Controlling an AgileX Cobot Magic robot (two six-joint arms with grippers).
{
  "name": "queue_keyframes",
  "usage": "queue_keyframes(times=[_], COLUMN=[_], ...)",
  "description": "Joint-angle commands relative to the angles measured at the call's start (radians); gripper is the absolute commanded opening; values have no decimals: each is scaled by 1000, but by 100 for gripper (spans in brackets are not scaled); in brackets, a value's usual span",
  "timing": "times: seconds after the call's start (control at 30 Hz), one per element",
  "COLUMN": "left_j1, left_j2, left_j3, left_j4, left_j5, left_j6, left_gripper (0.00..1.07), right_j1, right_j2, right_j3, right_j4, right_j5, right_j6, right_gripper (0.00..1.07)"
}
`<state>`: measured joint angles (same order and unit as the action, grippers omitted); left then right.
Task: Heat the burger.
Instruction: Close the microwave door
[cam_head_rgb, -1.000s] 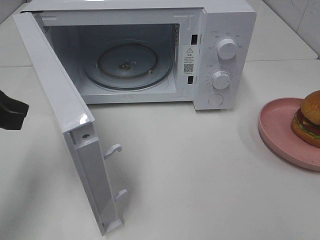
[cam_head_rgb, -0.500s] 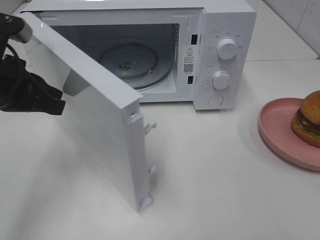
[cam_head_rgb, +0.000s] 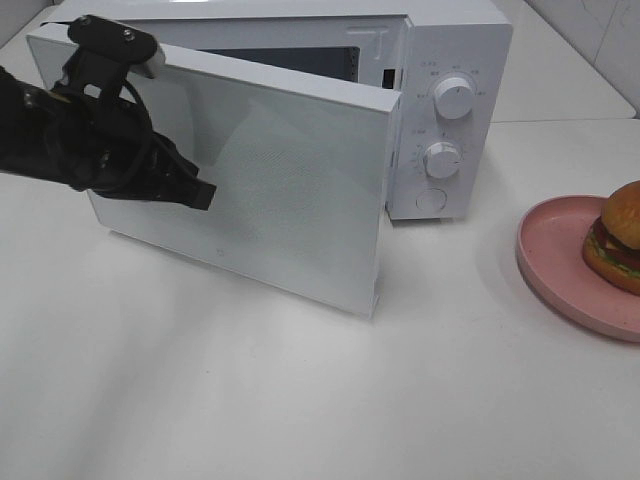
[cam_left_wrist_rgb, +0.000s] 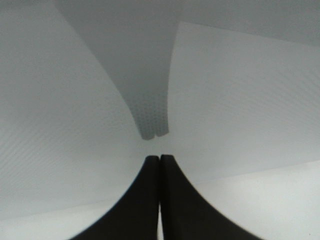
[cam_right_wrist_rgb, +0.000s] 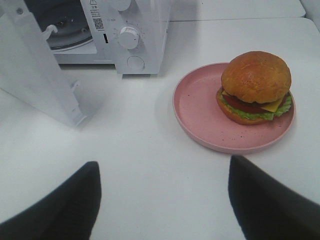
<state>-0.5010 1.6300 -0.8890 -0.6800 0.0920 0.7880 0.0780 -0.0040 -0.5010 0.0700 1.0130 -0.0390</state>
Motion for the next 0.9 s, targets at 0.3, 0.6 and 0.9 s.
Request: queue_keyframes(times=[0.3, 0.6, 0.9], left_j1=[-62, -76, -117], left_j2=[136, 306, 403], left_j3=[-151, -380, -519], left_j4=[4, 5, 22], left_j5=[-86, -82, -86], left_j6=[-4, -4, -4], left_gripper=[0, 0, 0], right_j1=[-5, -5, -5], right_j2=[-22, -22, -22], right_j3=[3, 3, 3], right_j4=[-2, -2, -2], right_j5=[-14, -14, -14], right_j6=[-11, -11, -11], right_gripper=[67, 67, 67])
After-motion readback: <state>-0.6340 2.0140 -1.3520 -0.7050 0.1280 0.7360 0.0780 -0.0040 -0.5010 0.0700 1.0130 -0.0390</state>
